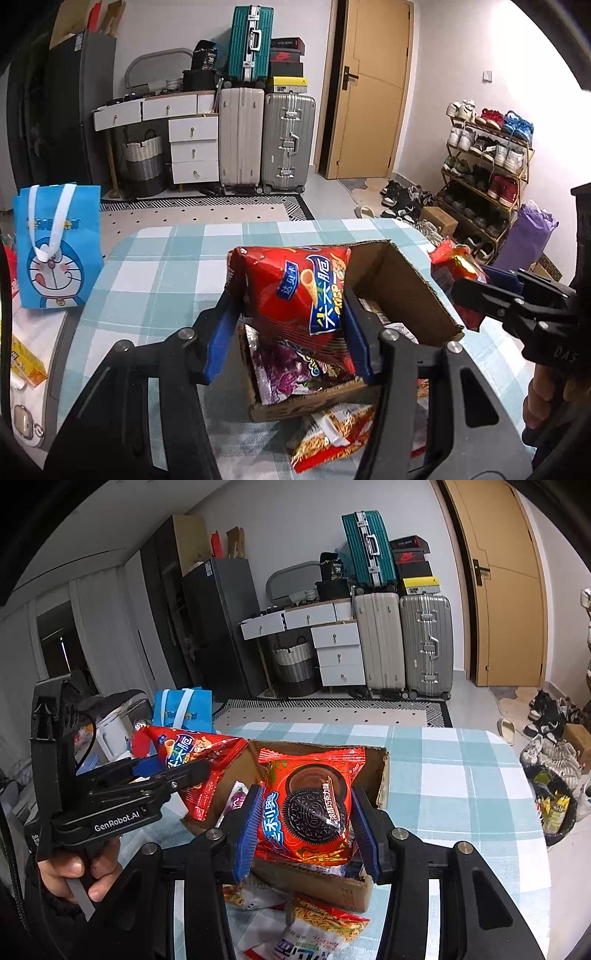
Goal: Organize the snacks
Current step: 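Carry both held packs over the open cardboard box, then open both grippers to drop the packs into the box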
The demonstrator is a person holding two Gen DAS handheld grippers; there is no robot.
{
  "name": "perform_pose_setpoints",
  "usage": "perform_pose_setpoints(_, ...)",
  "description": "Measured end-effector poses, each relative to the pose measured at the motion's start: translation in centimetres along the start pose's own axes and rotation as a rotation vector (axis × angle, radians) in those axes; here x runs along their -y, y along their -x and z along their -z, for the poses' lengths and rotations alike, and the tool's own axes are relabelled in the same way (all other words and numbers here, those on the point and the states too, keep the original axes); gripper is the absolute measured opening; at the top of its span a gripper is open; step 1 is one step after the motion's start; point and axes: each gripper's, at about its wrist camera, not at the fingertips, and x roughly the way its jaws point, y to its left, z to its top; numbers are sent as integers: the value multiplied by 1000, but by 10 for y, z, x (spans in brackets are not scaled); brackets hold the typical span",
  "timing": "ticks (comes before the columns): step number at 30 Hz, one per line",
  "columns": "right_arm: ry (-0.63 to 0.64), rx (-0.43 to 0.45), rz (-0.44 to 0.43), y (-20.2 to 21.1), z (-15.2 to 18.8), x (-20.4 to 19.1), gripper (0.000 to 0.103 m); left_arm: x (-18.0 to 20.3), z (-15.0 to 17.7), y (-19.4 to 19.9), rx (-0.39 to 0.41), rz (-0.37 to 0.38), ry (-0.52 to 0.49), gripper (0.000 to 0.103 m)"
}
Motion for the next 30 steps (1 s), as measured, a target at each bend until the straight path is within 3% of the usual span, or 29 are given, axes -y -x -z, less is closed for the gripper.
perform_pose_setpoints(13, -23, -24, -24, -37, -1, 12, 47, 12, -9, -57, -34, -10, -46, 51)
perform_pose_setpoints(30, -25, -62, -42, -71, -3, 22, 47, 24, -3, -103, -96, 2, -64, 51)
